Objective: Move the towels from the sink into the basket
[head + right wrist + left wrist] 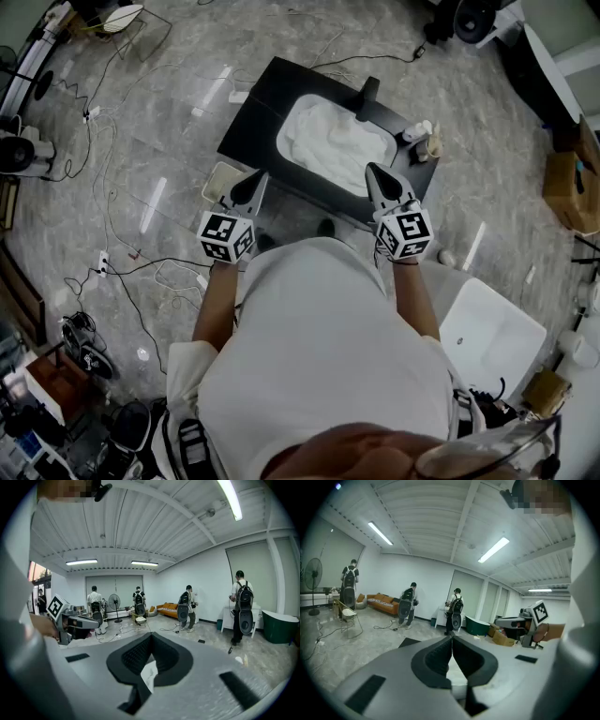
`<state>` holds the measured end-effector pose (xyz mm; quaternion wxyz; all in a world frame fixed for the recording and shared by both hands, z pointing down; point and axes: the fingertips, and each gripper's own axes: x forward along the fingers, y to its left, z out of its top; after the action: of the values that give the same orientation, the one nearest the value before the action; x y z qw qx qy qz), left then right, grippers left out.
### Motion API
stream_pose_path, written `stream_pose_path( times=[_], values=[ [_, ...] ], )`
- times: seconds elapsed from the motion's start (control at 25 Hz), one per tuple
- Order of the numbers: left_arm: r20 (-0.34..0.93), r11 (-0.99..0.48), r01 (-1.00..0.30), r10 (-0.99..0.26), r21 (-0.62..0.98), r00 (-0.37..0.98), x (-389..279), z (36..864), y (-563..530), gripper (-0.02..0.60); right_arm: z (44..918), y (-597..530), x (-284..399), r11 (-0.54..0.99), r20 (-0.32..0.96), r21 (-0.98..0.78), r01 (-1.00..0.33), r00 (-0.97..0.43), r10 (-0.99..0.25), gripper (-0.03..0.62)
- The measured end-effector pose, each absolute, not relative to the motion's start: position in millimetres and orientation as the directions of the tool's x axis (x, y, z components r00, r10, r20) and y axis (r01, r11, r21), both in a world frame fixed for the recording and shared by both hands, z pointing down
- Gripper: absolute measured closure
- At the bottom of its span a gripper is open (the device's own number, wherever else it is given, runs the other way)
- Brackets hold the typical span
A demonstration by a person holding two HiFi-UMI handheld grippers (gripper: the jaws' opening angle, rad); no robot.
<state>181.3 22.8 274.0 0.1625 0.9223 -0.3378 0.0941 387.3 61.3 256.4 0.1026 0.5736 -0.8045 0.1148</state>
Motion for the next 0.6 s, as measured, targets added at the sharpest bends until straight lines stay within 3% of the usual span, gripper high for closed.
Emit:
stream_pose_path(
  times=[0.6],
  values=[
    [0.315,-0.706,-0.667,-0.594,0.237,0.740,185.5,285.4,24.1,0.571,260.0,53.0,389.8,0.331,0.296,-0.071,-0.941,-0.336,-0.894,0.599]
  ],
)
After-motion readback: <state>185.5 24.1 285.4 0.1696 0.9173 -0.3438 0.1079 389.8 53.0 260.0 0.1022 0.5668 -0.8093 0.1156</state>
